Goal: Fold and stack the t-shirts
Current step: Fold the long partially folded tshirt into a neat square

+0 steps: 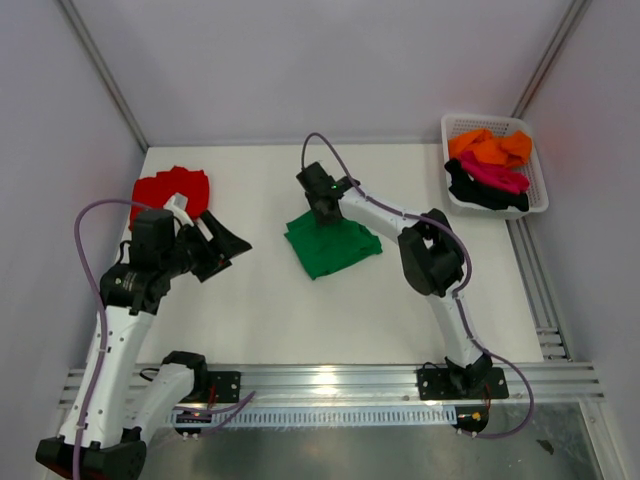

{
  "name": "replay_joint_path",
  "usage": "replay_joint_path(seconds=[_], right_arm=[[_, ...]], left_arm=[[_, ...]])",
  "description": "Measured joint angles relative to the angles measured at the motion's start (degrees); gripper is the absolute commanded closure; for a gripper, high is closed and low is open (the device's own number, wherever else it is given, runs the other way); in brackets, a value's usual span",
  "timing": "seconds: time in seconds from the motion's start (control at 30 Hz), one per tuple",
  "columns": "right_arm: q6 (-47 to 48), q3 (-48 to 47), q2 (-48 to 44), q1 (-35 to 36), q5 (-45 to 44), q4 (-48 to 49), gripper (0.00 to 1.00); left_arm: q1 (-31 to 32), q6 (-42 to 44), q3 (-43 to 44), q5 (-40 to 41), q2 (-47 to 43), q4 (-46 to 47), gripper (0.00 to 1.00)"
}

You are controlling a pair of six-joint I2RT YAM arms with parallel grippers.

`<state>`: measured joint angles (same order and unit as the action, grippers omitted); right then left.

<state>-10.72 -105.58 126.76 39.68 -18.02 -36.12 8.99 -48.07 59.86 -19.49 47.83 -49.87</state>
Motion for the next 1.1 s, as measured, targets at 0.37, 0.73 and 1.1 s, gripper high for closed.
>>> replay_joint_path(seconds=[0.37,0.73,1.1], right_arm=[[0.68,-0.9,0.59,0.0,-8.81,-4.79,0.59],[-5.75,-0.94,1.11,0.0,-6.73,-13.81,0.59],[-14.21,3.98,-0.35,-0.15,-3.17,-15.58,0.59]], left_arm=[[0.0,0.02,0.0,0.0,0.24,-0.04,0.26],[0.0,0.04,0.94,0.0,1.7,0.0,0.26],[0.0,0.04,1.84,-0.07,2.19,0.31,0.26]])
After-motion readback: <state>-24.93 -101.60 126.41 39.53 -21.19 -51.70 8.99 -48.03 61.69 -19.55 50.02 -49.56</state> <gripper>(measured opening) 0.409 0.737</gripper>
